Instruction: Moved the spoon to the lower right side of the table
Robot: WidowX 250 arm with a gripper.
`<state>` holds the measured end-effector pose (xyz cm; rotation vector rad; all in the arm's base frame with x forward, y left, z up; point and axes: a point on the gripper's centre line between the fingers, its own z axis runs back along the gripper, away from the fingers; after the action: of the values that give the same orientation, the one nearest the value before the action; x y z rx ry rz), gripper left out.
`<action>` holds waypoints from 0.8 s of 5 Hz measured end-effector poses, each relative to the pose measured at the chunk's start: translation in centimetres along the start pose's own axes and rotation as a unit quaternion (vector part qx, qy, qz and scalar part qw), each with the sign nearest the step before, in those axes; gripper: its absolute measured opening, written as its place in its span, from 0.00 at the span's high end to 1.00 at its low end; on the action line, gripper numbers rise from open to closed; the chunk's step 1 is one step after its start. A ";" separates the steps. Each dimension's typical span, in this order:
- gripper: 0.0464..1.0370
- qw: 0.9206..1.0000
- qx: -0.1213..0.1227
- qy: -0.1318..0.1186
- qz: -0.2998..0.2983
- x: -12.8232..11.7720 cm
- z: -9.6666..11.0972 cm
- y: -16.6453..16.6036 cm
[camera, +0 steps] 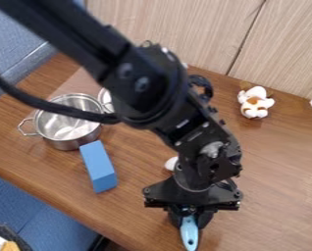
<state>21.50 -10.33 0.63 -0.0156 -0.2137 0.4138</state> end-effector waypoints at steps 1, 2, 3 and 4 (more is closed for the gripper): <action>0.63 1.000 0.014 0.000 0.003 0.4 0.0 0.0; 0.32 1.000 0.020 0.000 -0.004 0.4 0.2 0.2; 0.06 1.000 0.007 -0.028 0.005 1.3 2.2 0.1; 0.03 0.999 0.003 -0.049 0.005 2.1 4.0 0.2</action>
<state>22.46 -9.41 4.95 0.0098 -0.3081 0.4251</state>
